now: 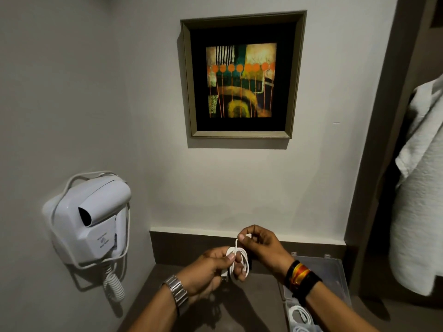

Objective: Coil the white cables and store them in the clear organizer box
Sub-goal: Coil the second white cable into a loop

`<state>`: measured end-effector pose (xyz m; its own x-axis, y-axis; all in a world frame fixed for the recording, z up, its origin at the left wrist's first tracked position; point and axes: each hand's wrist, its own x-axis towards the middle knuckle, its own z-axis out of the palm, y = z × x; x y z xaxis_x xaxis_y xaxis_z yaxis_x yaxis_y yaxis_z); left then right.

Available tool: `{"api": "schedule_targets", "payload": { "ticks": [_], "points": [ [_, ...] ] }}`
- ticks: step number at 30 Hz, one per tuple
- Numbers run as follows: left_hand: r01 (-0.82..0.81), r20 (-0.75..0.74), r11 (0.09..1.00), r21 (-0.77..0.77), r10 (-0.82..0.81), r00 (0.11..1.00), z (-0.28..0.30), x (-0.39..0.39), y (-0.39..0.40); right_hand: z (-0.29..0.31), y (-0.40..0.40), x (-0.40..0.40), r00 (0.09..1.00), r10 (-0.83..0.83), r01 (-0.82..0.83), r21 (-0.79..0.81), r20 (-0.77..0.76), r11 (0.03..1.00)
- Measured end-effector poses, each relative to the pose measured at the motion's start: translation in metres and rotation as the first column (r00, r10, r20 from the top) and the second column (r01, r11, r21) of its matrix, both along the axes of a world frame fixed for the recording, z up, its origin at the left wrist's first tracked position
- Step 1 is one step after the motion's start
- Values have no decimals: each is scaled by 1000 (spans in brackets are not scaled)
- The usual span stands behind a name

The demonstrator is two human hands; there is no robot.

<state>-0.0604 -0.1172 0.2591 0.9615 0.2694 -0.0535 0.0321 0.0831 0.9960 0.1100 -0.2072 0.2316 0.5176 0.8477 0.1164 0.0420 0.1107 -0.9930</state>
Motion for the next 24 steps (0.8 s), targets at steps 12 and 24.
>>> {"api": "schedule_targets", "payload": {
  "ticks": [12, 24],
  "points": [
    [-175, -113, 972, 159, 194, 975, -7, 5, -1, -13, 2, -22, 968, -81, 86, 9, -239, 996],
    [-242, -99, 939, -245, 224, 969, -10, -4, 1, -18, -1, -34, 939, -81, 92, 16, -334, 996]
  ]
}}
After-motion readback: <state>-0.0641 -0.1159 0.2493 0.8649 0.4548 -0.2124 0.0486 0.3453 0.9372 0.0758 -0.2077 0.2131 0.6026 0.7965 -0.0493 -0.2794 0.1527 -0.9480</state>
